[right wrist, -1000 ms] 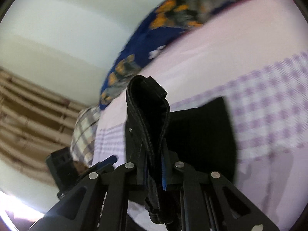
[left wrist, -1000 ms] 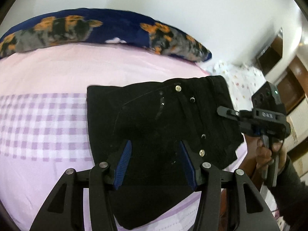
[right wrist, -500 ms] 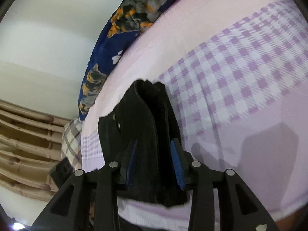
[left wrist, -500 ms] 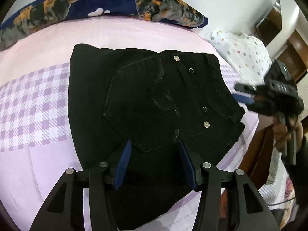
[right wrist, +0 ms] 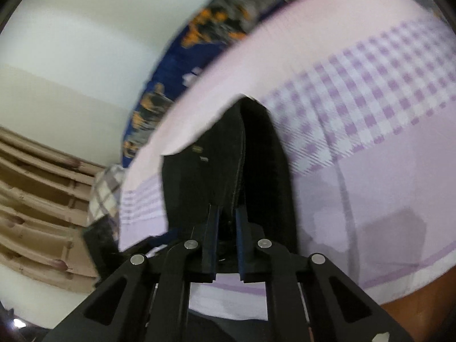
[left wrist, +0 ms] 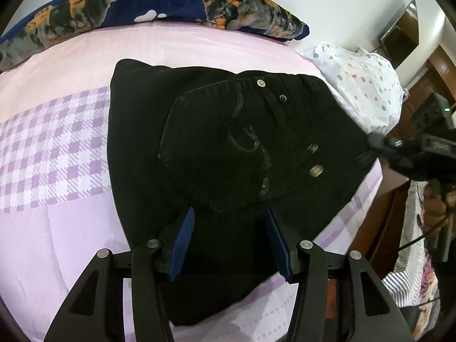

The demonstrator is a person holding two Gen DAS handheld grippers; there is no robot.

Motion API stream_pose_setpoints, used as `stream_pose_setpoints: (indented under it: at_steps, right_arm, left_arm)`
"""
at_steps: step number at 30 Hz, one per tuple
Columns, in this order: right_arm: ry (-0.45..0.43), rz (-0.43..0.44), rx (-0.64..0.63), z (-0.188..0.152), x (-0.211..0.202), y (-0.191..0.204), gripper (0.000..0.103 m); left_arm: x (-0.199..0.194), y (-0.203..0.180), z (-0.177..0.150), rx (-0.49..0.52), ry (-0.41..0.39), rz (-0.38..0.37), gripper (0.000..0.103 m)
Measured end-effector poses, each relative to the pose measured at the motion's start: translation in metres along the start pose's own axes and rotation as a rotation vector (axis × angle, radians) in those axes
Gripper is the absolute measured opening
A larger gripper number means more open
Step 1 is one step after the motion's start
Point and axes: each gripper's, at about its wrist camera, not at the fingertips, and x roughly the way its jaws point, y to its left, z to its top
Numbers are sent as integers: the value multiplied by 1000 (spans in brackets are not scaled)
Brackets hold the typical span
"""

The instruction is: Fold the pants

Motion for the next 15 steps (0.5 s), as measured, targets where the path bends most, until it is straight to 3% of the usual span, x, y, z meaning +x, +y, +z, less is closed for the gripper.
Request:
stream_pose_setpoints:
  at_steps: [3,7,10,13,15]
  right_arm:
    - [-8,-49,-53,-11,-8,11,9]
    - [54,-175,-31,-26,19,-23,9]
    - [46,-162,9,-23,24,-30,9]
    - [55,-223,-39,-15,18,-14,22]
    - [13,-264,-77,-5,9,-2,25]
  left_arm:
    - [-7,2,-7,10,12,-2,53]
    - [-7,3,-19,52,24,30,53]
    - [-7,0,-20,56,23,52,53]
    - [-7,-2,-19,55,21,61,53]
    - [-6,-2,-19,55,20,61,53]
